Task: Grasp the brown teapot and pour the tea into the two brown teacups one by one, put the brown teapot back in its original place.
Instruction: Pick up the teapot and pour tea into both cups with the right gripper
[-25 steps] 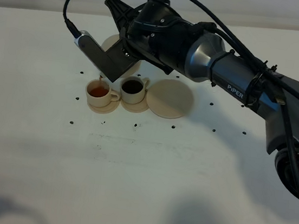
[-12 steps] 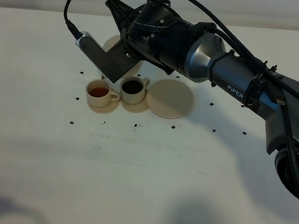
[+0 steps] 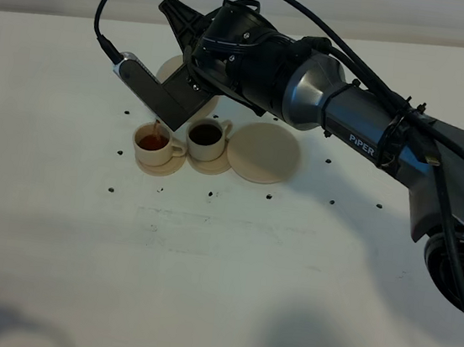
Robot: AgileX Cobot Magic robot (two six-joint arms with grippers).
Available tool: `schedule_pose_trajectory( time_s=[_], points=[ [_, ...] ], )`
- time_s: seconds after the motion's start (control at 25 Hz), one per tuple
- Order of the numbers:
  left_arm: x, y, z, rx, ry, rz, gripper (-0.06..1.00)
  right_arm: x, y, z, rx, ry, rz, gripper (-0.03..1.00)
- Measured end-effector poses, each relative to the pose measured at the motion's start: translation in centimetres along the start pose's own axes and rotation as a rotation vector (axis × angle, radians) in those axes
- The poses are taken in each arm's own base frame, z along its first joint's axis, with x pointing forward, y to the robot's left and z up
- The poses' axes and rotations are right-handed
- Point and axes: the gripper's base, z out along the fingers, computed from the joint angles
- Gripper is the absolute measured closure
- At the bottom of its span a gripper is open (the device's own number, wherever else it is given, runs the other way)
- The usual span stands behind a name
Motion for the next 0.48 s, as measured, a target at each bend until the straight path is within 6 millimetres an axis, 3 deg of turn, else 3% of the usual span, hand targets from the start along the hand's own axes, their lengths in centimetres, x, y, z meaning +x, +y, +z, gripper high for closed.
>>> schedule_pose_trajectory(
  time_s=[0.48],
  points=[
    [0.0, 0.0, 0.0, 0.0, 0.0, 0.0, 0.47, -0.52, -0.19, -0.22, 0.005, -0.003, -0.01, 0.88]
  ],
)
